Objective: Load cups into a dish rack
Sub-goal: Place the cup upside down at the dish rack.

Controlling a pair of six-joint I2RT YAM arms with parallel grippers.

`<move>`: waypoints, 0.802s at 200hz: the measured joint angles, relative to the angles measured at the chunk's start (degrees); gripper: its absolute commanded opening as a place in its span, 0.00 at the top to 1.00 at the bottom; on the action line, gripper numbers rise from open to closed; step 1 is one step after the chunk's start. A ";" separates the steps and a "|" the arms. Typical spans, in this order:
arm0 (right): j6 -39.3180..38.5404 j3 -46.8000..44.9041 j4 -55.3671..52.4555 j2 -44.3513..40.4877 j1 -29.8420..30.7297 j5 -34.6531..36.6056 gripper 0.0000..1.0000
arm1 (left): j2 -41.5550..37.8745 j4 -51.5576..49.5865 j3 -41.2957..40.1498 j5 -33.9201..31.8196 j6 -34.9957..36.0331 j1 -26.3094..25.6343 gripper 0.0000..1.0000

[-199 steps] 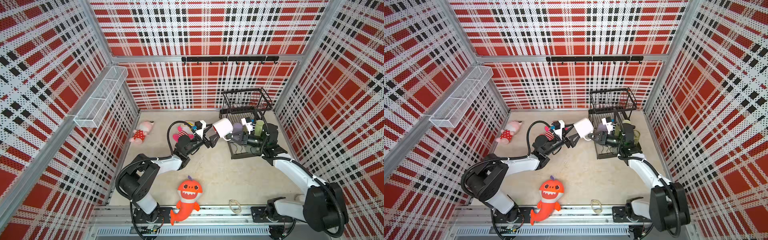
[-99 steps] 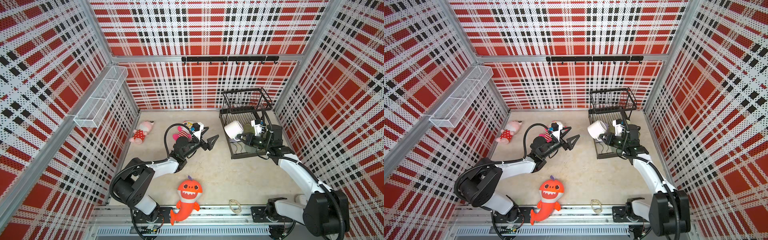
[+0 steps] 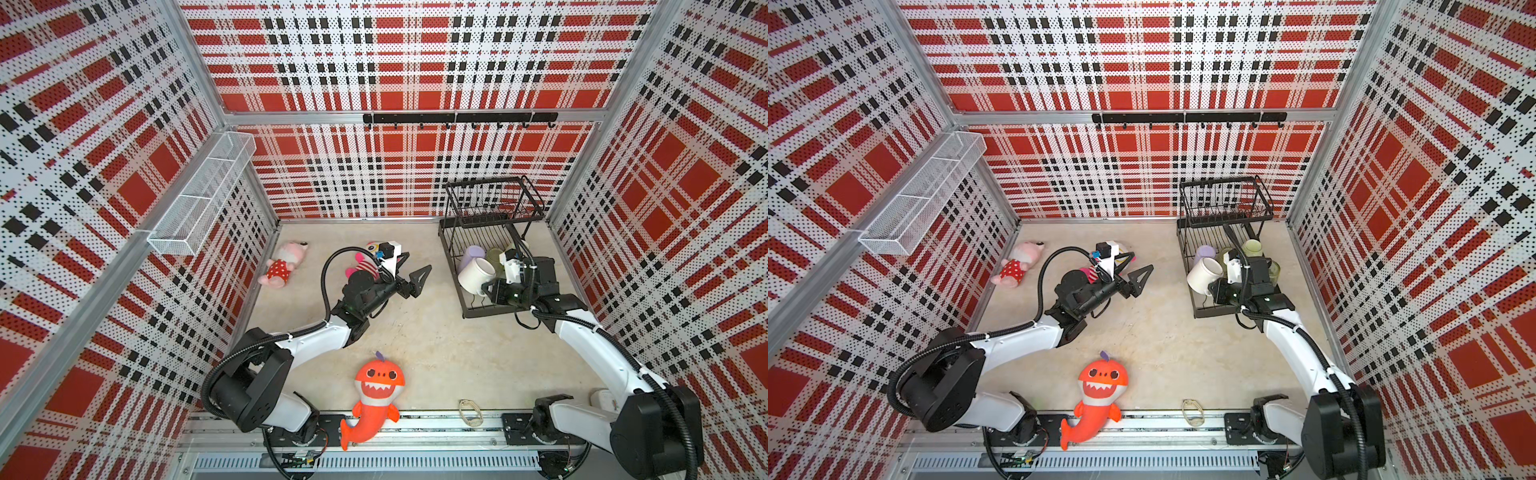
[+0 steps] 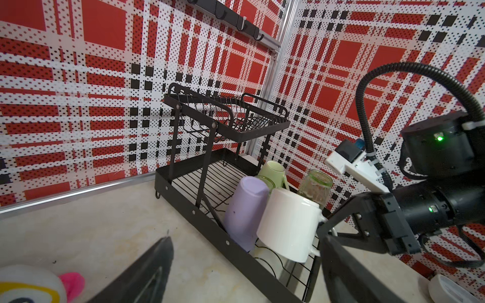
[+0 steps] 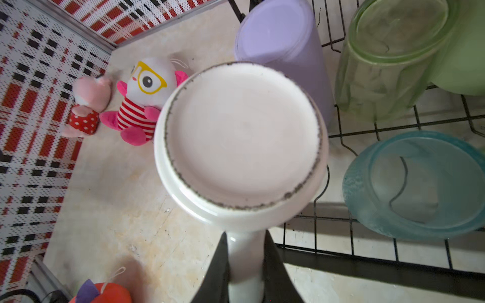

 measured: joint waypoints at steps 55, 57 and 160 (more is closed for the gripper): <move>-3.15 0.00 -2.47 1.49 2.40 8.31 1.00 | 0.00 -0.26 0.15 -0.04 -0.48 -0.07 0.10; -3.23 0.00 -2.47 1.49 2.40 8.52 1.00 | 0.00 -0.35 0.15 -0.04 -0.48 -0.07 0.10; -5.01 2.12 -3.72 6.93 8.15 21.22 1.00 | 0.02 -6.16 2.16 -4.98 -0.50 -0.04 0.10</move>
